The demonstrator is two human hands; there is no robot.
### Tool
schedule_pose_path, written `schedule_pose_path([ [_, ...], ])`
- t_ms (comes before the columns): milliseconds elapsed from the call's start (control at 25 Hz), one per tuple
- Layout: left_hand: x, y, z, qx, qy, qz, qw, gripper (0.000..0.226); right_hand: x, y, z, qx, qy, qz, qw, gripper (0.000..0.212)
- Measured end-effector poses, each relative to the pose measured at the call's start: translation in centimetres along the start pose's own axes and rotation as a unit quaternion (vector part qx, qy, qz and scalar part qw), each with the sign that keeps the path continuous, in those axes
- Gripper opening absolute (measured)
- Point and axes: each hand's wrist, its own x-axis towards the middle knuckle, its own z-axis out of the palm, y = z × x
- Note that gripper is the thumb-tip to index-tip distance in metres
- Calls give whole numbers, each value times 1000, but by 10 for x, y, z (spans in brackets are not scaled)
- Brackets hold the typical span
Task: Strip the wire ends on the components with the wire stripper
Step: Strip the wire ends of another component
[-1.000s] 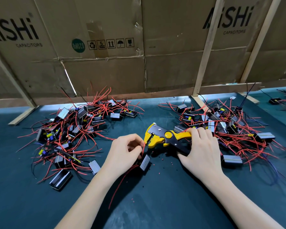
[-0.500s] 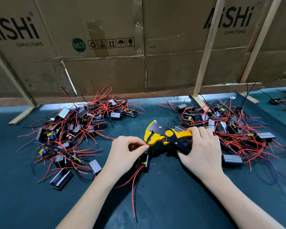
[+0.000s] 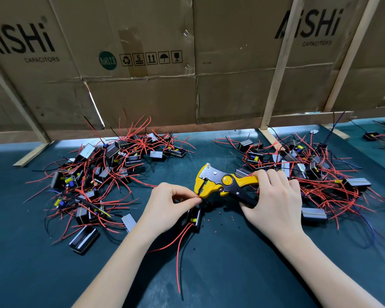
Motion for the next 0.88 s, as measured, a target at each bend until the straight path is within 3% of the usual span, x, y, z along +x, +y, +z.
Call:
schedule_pose_path([
  [880, 1, -1, -3, 19, -28, 9, 999, 13, 2, 1, -2, -4, 24, -21, 999, 45],
])
